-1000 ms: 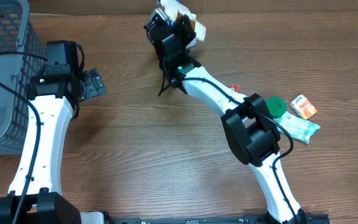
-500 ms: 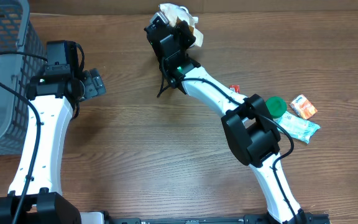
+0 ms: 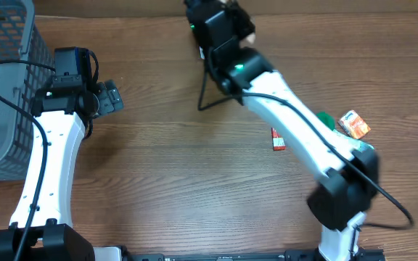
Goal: Scan the item barcode
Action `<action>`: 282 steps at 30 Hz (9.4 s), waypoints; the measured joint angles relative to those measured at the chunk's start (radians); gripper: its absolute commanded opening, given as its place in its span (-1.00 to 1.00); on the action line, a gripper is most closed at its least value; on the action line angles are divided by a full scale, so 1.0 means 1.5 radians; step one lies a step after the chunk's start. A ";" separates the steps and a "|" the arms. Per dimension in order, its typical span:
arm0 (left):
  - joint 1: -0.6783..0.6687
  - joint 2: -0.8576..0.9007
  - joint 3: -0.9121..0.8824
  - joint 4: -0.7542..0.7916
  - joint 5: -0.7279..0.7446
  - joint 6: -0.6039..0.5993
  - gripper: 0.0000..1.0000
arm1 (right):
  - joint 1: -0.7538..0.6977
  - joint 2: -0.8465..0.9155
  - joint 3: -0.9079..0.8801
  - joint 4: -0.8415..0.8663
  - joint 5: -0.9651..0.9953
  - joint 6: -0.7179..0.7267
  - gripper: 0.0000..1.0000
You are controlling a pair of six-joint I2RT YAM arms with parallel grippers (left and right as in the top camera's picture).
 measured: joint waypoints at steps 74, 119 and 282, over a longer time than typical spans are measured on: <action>0.000 0.000 0.000 0.000 0.000 0.000 0.99 | -0.274 -0.204 -0.178 -0.350 -0.557 0.200 1.00; 0.000 0.000 0.000 0.000 0.000 0.000 0.99 | -0.408 -1.290 -0.782 0.063 -0.577 0.277 1.00; -0.023 -1.018 -0.884 0.599 0.130 0.054 0.99 | -0.414 -1.310 -1.282 0.338 -0.624 0.276 1.00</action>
